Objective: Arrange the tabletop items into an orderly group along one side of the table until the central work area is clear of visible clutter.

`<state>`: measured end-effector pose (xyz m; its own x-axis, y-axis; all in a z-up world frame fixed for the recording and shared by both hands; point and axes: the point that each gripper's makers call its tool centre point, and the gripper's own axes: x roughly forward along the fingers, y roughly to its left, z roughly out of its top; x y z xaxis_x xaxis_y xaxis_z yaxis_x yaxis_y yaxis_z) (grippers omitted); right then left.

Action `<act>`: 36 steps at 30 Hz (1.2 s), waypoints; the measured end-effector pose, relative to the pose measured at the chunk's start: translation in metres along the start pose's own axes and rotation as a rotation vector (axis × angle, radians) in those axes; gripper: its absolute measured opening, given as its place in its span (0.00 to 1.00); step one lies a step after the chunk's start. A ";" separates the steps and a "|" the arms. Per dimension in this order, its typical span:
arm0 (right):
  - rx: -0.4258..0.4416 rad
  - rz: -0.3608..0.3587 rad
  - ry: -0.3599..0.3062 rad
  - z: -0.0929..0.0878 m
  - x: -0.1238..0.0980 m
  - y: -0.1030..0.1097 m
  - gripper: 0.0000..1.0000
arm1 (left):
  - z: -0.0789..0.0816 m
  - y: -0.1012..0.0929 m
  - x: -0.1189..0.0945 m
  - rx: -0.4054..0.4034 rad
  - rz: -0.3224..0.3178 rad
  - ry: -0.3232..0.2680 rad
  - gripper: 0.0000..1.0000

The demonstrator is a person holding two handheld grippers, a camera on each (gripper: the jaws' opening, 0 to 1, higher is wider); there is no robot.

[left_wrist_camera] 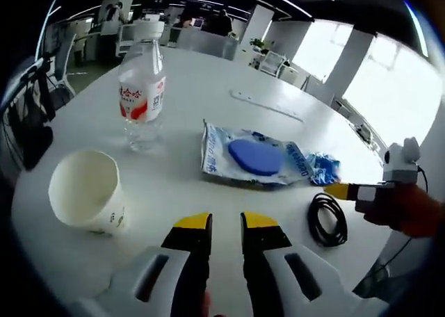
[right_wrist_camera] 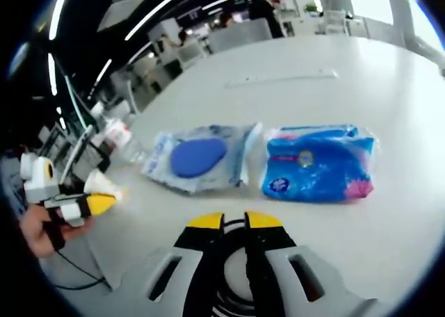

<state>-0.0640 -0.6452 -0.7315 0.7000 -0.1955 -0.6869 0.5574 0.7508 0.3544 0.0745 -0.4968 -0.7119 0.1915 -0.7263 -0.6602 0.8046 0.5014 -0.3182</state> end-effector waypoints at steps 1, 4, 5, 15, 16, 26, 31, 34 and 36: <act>0.001 0.001 0.000 -0.001 -0.001 0.001 0.09 | 0.000 0.000 -0.002 0.006 -0.001 0.000 0.14; -0.005 0.005 0.004 -0.006 -0.003 0.005 0.09 | 0.000 0.000 -0.010 0.027 -0.006 -0.001 0.14; -0.008 0.009 0.007 -0.008 -0.004 0.007 0.09 | 0.000 0.001 -0.014 0.035 -0.009 -0.003 0.14; -0.026 0.025 0.023 -0.028 -0.015 0.013 0.09 | -0.017 0.010 -0.033 0.088 -0.011 0.001 0.14; -0.028 0.026 0.027 -0.031 -0.016 0.012 0.09 | -0.018 0.011 -0.035 0.086 -0.010 0.001 0.14; -0.059 0.040 0.059 -0.047 -0.021 0.017 0.09 | -0.034 0.021 -0.051 0.116 -0.008 0.004 0.17; -0.111 0.071 0.067 -0.042 -0.018 0.029 0.09 | -0.039 0.025 -0.054 0.104 -0.001 0.004 0.19; -0.173 0.110 0.089 -0.039 -0.010 0.041 0.10 | -0.040 0.028 -0.055 0.108 0.003 0.005 0.20; -0.201 0.125 0.100 -0.037 -0.007 0.049 0.11 | -0.042 0.028 -0.056 0.103 -0.003 0.008 0.22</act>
<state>-0.0581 -0.5833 -0.7325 0.7045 -0.0375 -0.7087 0.3626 0.8774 0.3141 0.0629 -0.4218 -0.7125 0.1848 -0.7234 -0.6653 0.8586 0.4482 -0.2488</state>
